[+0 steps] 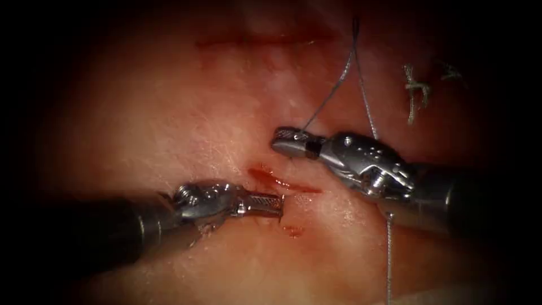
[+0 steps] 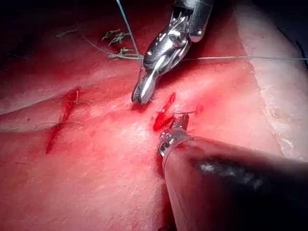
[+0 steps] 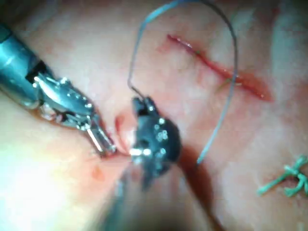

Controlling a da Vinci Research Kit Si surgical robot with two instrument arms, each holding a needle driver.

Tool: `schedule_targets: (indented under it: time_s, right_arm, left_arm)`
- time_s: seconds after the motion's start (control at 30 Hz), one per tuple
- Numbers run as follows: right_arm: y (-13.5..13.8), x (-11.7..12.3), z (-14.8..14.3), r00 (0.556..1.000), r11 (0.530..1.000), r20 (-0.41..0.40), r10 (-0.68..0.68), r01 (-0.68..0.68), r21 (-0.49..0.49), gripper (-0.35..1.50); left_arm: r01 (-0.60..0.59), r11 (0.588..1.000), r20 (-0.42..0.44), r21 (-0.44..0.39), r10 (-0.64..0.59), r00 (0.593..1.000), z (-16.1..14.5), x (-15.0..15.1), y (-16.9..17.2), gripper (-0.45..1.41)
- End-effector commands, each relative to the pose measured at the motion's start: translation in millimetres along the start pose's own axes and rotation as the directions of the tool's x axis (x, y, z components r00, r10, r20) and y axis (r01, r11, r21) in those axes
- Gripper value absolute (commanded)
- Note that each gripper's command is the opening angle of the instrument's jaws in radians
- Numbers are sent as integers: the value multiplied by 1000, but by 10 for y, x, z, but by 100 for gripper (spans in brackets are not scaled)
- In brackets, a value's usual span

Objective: Wound Closure

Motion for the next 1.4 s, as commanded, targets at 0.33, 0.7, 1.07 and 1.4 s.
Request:
schedule_targets:
  time_s: [0.33, 0.7, 1.07, 1.4]
  right_arm:
    - [-11, -18, 11, 997, 995, 2, 78, -78, 58, 9]
    - [29, 24, -8, 983, 979, -109, -148, 130, -157, 123]
    - [11, 51, -8, 955, 943, -106, -276, 248, -223, 113]
    - [18, 50, -11, 945, 935, -84, -317, 296, -195, -35]
  left_arm:
    - [-17, 1000, 1, -2, 17, 1000, 7, -2, -2, 9]
    - [-29, 1000, 1, -2, 29, 1000, 6, -2, -1, 7]
    - [-34, 999, 0, -1, 34, 999, 7, -2, 0, 7]
    - [-34, 999, 0, -1, 34, 999, 7, -3, 0, 7]
